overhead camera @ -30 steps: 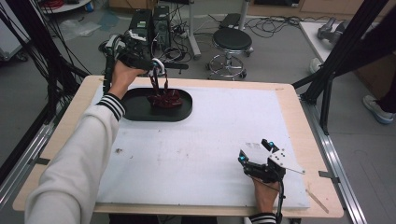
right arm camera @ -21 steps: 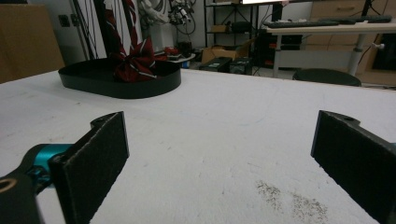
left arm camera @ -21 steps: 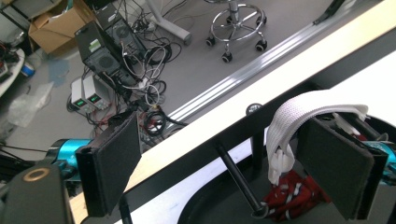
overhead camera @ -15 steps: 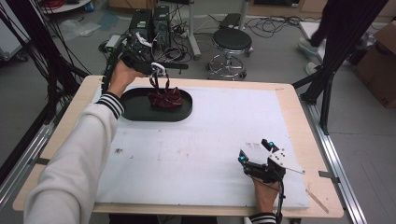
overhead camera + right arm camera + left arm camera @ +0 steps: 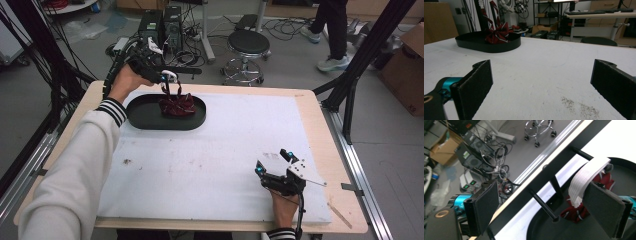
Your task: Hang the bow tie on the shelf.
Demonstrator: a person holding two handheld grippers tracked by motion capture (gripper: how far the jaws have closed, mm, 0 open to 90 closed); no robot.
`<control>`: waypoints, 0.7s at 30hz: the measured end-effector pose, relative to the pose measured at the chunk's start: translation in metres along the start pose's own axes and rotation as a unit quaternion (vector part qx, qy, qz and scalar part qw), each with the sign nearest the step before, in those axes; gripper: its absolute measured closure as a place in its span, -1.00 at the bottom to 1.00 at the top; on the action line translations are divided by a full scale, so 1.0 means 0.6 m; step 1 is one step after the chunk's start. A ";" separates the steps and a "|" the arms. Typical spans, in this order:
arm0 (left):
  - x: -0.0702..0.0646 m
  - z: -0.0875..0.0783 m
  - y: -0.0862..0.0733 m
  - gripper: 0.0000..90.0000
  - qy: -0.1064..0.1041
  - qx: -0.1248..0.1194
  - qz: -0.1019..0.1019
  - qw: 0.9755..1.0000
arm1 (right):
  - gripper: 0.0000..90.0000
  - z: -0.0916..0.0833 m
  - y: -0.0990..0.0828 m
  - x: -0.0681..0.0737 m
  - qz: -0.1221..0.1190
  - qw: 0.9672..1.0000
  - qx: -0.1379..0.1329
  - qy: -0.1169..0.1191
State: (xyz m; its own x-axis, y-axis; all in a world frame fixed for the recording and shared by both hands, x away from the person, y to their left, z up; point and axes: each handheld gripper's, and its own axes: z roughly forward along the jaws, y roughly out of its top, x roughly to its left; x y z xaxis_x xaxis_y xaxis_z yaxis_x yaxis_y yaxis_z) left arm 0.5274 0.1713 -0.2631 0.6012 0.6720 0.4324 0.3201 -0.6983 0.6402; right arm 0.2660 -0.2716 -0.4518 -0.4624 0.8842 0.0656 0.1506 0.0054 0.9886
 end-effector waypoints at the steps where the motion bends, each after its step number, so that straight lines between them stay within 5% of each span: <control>1: -0.001 0.001 0.000 -0.68 0.003 0.001 0.005 1.000 | -0.93 0.000 0.000 0.000 0.000 1.000 0.000 0.000; 8: -0.002 -0.002 -0.001 -0.68 -0.006 -0.006 0.009 1.000 | -0.93 0.000 0.000 -0.001 -0.001 1.000 -0.001 -0.001; 15: -0.001 -0.018 -0.017 -0.68 -0.025 -0.045 -0.022 0.998 | -0.93 0.000 0.000 -0.001 0.004 1.000 0.001 0.001; 18: -0.003 -0.032 -0.033 -0.68 -0.039 -0.077 -0.042 0.995 | -0.93 -0.001 0.000 -0.001 0.005 1.000 0.000 0.002; 21: -0.009 -0.050 -0.054 -0.68 -0.054 -0.118 -0.068 0.989 | -0.93 -0.001 0.000 -0.001 0.003 1.000 -0.002 0.002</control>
State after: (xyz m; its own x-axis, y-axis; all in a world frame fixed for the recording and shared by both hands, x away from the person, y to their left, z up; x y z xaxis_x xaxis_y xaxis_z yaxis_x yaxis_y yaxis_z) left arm 0.4920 0.1978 -0.2673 0.6439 0.7158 0.2700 0.2306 -0.5181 0.8236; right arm 0.2658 -0.2724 -0.4519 -0.4648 0.8824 0.0725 0.1509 -0.0018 0.9886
